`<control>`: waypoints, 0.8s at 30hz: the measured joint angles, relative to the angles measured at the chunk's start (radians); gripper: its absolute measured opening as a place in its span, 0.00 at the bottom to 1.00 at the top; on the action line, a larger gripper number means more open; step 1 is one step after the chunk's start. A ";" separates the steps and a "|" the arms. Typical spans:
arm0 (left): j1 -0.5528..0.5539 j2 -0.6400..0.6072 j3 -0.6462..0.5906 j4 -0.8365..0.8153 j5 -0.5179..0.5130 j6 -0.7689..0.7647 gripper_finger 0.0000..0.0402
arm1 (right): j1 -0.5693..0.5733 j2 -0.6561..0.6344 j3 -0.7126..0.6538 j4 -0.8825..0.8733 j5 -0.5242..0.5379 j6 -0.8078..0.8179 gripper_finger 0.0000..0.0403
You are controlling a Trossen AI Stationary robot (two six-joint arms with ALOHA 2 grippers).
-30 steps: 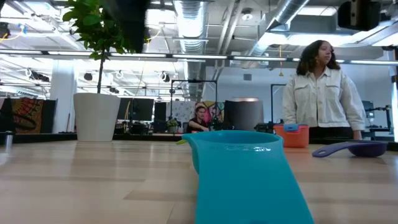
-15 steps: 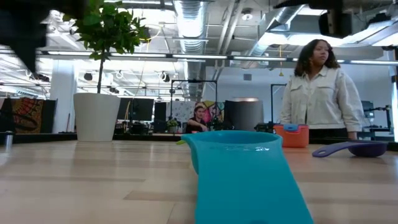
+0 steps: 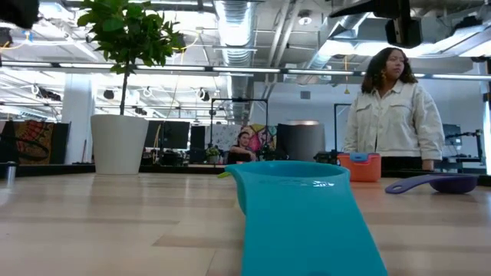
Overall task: Nest measuring cups in basket
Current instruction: Stack the yellow measuring cup on top of the blue measuring cup
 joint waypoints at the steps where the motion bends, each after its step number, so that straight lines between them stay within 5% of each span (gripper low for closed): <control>1: -0.001 0.000 -0.018 0.018 0.007 0.000 0.42 | 0.000 0.001 0.000 -0.003 0.000 0.005 0.28; 6: -0.001 0.000 -0.106 0.182 0.050 -0.001 0.40 | 0.000 0.001 0.000 -0.003 0.001 0.016 0.28; 24: 0.000 0.000 -0.203 0.275 0.059 0.055 0.22 | 0.000 0.001 0.000 -0.004 0.001 0.036 0.28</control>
